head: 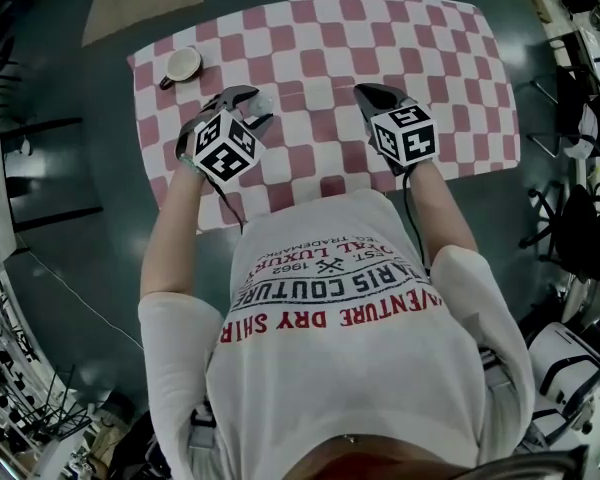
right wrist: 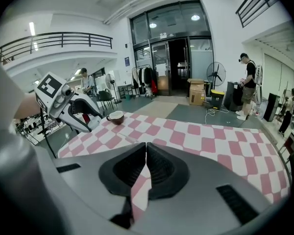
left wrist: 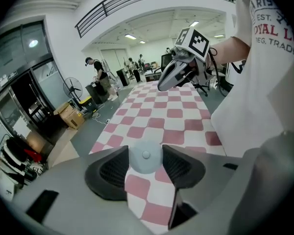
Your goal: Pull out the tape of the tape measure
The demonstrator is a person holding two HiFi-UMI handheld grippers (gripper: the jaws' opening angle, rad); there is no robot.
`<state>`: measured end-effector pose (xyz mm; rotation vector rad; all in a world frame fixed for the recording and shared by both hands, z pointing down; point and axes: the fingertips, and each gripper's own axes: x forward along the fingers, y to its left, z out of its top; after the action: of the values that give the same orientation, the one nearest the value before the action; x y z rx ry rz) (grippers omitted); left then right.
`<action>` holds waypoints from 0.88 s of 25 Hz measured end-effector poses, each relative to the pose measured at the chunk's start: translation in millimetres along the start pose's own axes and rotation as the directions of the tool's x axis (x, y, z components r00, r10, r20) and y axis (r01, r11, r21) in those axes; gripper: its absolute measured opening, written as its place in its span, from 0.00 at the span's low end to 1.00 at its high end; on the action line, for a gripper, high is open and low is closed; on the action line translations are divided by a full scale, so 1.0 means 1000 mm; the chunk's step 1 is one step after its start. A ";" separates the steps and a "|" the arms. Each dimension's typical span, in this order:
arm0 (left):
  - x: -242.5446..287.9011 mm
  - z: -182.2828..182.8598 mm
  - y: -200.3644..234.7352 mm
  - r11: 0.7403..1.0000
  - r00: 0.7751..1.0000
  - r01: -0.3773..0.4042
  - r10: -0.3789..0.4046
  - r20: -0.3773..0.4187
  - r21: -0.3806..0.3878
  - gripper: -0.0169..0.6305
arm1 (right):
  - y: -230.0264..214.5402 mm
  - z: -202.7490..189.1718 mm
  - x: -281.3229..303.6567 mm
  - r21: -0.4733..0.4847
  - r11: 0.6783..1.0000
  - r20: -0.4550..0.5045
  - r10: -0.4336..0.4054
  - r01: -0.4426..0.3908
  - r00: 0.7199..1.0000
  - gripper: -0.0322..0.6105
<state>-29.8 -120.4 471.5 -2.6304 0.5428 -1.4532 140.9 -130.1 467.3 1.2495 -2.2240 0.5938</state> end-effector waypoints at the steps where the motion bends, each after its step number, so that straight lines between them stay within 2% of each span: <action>1: 0.000 0.001 0.000 1.000 1.000 -0.002 0.002 0.005 -0.002 0.38 | -0.001 0.000 0.000 0.001 1.000 -0.001 -0.005 0.005 1.000 0.10; 4: 0.001 0.002 0.003 1.000 1.000 -0.012 0.012 0.020 -0.022 0.38 | -0.008 -0.001 0.000 0.007 0.999 -0.017 -0.040 0.040 0.999 0.10; 8: 0.001 -0.009 0.012 0.998 0.999 -0.047 0.047 -0.010 -0.050 0.38 | -0.036 -0.005 -0.004 0.040 0.988 -0.038 -0.146 0.148 0.988 0.10; 11: -0.002 -0.012 0.014 0.996 0.999 -0.042 0.042 0.005 -0.081 0.38 | -0.044 -0.006 -0.009 0.066 0.987 -0.039 -0.147 0.149 0.988 0.10; 15: 0.000 -0.016 0.015 0.995 0.998 -0.059 0.059 -0.008 -0.078 0.38 | -0.041 -0.007 -0.007 0.060 0.985 -0.035 -0.158 0.159 0.987 0.10; 22: 0.000 -0.015 0.017 0.988 0.998 -0.049 0.054 0.034 -0.147 0.38 | -0.047 -0.006 -0.011 0.079 0.982 -0.024 -0.171 0.173 0.985 0.10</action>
<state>-46.6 -134.6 475.7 -2.7248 0.7342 -1.3960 188.1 -142.3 471.0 1.4544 -2.0695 0.6288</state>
